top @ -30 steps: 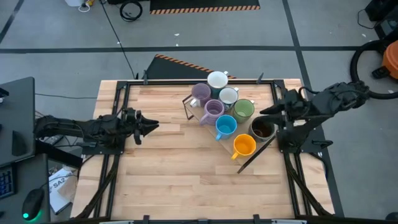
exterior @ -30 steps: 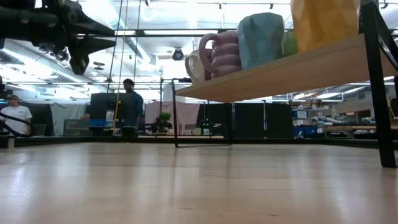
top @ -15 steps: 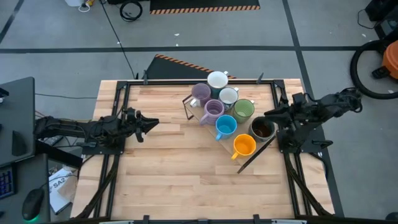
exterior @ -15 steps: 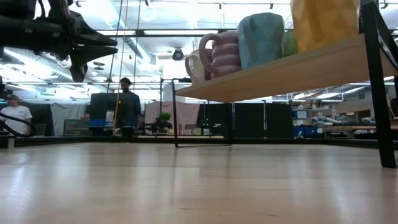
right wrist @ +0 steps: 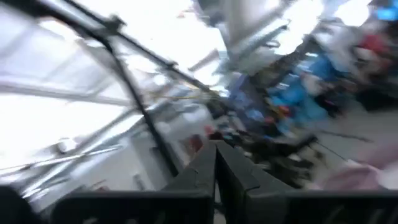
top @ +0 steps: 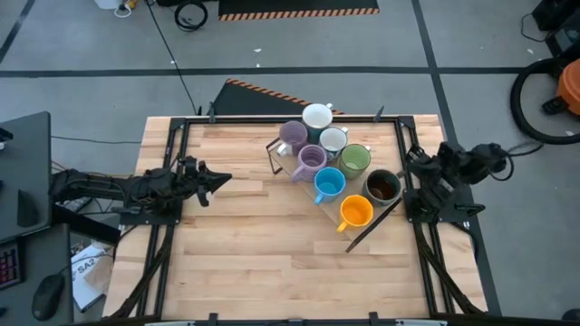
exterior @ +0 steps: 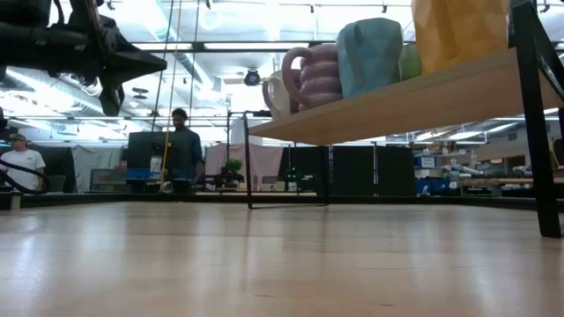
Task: Place coffee mugs
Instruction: Return to Home Position
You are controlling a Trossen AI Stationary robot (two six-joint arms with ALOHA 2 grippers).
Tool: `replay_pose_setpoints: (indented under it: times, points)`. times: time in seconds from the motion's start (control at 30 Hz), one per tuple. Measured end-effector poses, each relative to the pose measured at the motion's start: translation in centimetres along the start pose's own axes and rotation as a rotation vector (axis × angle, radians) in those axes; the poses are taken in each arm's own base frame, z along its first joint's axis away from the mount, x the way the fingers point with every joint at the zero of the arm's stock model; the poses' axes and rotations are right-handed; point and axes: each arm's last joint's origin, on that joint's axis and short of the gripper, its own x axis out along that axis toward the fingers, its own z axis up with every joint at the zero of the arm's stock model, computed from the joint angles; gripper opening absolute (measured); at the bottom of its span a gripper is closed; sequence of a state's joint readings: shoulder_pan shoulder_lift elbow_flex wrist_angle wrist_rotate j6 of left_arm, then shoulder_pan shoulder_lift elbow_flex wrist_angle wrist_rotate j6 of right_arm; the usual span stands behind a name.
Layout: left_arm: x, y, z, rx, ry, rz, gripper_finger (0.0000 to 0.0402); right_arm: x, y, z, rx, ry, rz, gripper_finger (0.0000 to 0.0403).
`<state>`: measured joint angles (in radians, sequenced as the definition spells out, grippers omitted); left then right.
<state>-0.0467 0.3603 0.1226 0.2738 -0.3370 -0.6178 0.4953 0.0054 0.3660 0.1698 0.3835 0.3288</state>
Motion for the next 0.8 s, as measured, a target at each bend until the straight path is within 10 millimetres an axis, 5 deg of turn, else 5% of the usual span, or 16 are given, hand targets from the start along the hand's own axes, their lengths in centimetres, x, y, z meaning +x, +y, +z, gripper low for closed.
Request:
replay_pose_setpoints:
  times: [0.53,0.8]
  points:
    - [-0.1,0.3,-0.9,0.012,0.113,-0.002,0.0019,-0.5,-0.8,-4.2,0.054,-0.048,0.312,0.002]
    - [-0.2,1.0,-1.5,0.046,0.165,0.08,0.0022,-1.4,-0.2,-4.2,0.094,-0.117,0.622,0.0012]
